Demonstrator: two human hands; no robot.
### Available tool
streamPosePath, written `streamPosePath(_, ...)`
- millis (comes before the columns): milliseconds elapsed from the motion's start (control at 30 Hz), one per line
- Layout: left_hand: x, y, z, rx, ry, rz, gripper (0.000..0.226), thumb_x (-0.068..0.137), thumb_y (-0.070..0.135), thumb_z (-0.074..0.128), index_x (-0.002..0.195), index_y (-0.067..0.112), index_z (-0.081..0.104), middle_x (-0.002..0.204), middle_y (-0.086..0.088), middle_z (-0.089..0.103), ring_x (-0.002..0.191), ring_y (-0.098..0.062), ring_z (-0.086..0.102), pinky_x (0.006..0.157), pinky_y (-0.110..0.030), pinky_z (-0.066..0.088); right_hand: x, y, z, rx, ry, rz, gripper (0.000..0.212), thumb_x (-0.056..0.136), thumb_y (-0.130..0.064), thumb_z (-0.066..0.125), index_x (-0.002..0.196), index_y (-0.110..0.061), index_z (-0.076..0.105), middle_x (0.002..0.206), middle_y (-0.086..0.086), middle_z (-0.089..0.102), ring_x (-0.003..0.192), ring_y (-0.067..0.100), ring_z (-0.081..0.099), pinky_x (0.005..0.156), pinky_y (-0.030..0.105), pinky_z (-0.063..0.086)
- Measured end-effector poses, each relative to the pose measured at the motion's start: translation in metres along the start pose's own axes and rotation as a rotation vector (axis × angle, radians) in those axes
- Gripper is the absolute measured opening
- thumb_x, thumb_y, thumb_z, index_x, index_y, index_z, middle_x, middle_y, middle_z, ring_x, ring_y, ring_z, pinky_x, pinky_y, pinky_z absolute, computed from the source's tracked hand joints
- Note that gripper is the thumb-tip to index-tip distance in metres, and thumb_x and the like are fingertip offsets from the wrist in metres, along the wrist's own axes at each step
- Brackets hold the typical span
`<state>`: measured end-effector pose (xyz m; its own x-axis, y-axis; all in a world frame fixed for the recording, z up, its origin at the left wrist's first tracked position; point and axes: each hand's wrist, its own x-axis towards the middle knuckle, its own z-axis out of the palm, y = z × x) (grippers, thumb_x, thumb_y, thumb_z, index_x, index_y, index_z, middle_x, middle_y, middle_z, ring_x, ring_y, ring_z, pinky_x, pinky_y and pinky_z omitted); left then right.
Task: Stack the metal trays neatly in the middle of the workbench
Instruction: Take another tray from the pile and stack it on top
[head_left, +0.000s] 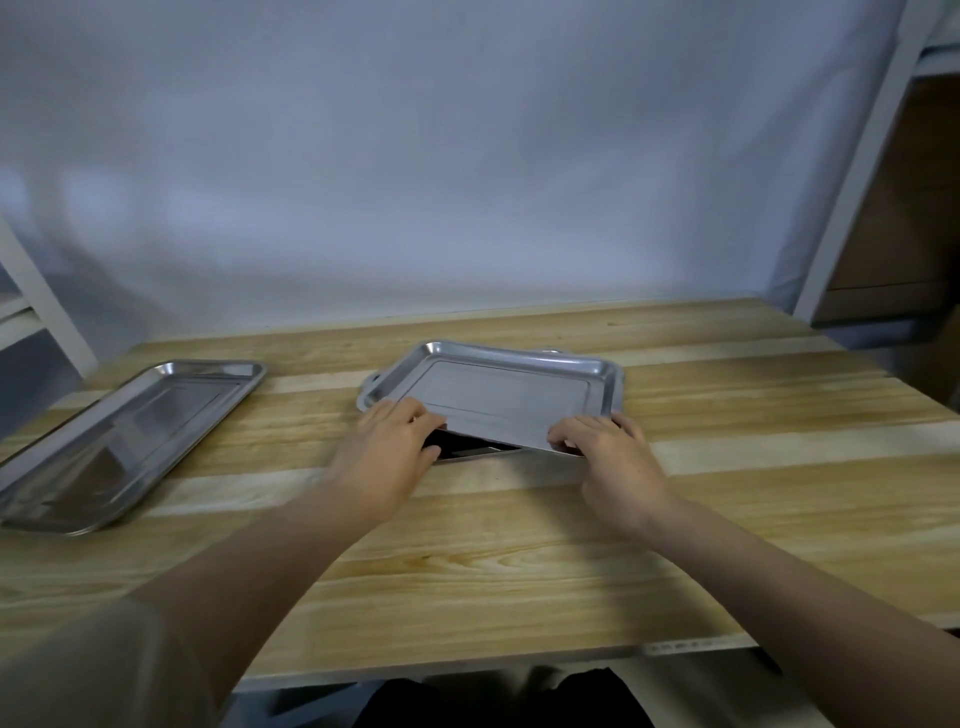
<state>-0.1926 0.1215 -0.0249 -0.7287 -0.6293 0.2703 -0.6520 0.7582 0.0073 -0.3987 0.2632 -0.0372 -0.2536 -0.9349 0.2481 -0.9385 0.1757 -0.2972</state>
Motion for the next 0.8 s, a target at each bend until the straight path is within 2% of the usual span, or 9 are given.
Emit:
streamPosePath(133,0.001,0.004,0.000,-0.022,-0.055,0.020,0.037,0.099,0.031,0.044,0.135,0.024,0.050,0.130,0.003,0.056,0.120,-0.017,0.050,0.104,-0.034,0.039,-0.001,0.004,-0.001,-0.004,0.001,-0.016,0.058,0.074,0.016,0.049,0.115,-0.025,0.059,0.118,-0.009,0.062,0.122,0.011,0.048,0.122,0.036,0.007)
streamPosePath(233,0.001,0.006,-0.002,-0.013,-0.084,0.028,0.032,0.099,0.027,0.045,0.128,0.022,0.057,0.121,0.001,0.058,0.113,-0.016,0.054,0.095,-0.030,0.044,-0.002,0.005,0.001,-0.028,0.017,-0.020,0.054,0.077,0.014,0.052,0.111,-0.026,0.059,0.117,-0.010,0.062,0.121,0.010,0.049,0.122,0.035,0.006)
streamPosePath(333,0.002,0.006,-0.004,-0.039,-0.081,0.015,0.032,0.101,0.026,0.042,0.125,0.020,0.062,0.118,0.000,0.058,0.110,-0.016,0.053,0.086,-0.029,0.045,-0.001,0.004,0.002,-0.026,0.029,0.028,0.049,0.080,0.009,0.055,0.111,-0.028,0.059,0.115,-0.011,0.062,0.119,0.011,0.050,0.121,0.036,0.011)
streamPosePath(400,0.002,0.005,-0.006,-0.053,-0.080,-0.006,0.032,0.101,0.027,0.041,0.122,0.021,0.064,0.117,0.000,0.057,0.110,-0.015,0.053,0.081,-0.027,0.044,-0.001,0.003,0.002,-0.041,0.038,0.044,0.038,0.086,-0.002,0.057,0.113,-0.028,0.062,0.116,-0.010,0.063,0.119,0.013,0.050,0.119,0.037,0.017)
streamPosePath(467,0.001,0.006,-0.007,-0.042,-0.086,-0.017,0.032,0.102,0.029,0.039,0.120,0.021,0.065,0.116,0.001,0.056,0.108,-0.014,0.053,0.077,-0.025,0.043,0.000,0.000,0.000,-0.065,0.053,0.019,0.025,0.092,-0.022,0.058,0.115,-0.029,0.064,0.117,-0.010,0.065,0.119,0.013,0.050,0.117,0.036,0.020)
streamPosePath(533,-0.003,0.009,-0.008,-0.020,-0.075,-0.023,0.032,0.101,0.030,0.039,0.118,0.023,0.065,0.114,0.003,0.056,0.105,-0.013,0.053,0.076,-0.028,0.046,0.002,-0.004,-0.001,-0.080,0.056,-0.013,0.026,0.094,-0.035,0.055,0.118,-0.031,0.064,0.117,-0.010,0.065,0.117,0.013,0.050,0.113,0.035,0.021)
streamPosePath(600,-0.005,0.011,-0.007,0.001,-0.044,-0.022,0.032,0.101,0.032,0.038,0.116,0.024,0.066,0.111,0.004,0.056,0.105,-0.012,0.053,0.076,-0.031,0.049,0.007,-0.008,-0.003,-0.086,0.075,-0.036,0.027,0.097,-0.033,0.050,0.118,-0.032,0.065,0.115,-0.009,0.067,0.116,0.015,0.051,0.107,0.034,0.024)
streamPosePath(700,-0.006,0.013,-0.006,-0.017,-0.018,-0.035,0.031,0.101,0.034,0.040,0.114,0.026,0.066,0.110,0.005,0.058,0.106,-0.012,0.052,0.073,-0.027,0.046,0.013,-0.011,-0.002,-0.098,0.115,-0.033,0.028,0.098,-0.024,0.047,0.114,-0.032,0.069,0.109,-0.008,0.072,0.111,0.018,0.055,0.100,0.033,0.028)
streamPosePath(800,-0.006,0.012,-0.004,-0.096,0.000,-0.104,0.028,0.098,0.035,0.046,0.114,0.027,0.068,0.110,0.005,0.060,0.106,-0.012,0.053,0.079,-0.030,0.050,0.016,-0.011,0.005,-0.126,0.069,-0.020,0.037,0.097,-0.012,0.045,0.122,-0.031,0.064,0.113,-0.005,0.071,0.112,0.019,0.055,0.097,0.035,0.033)
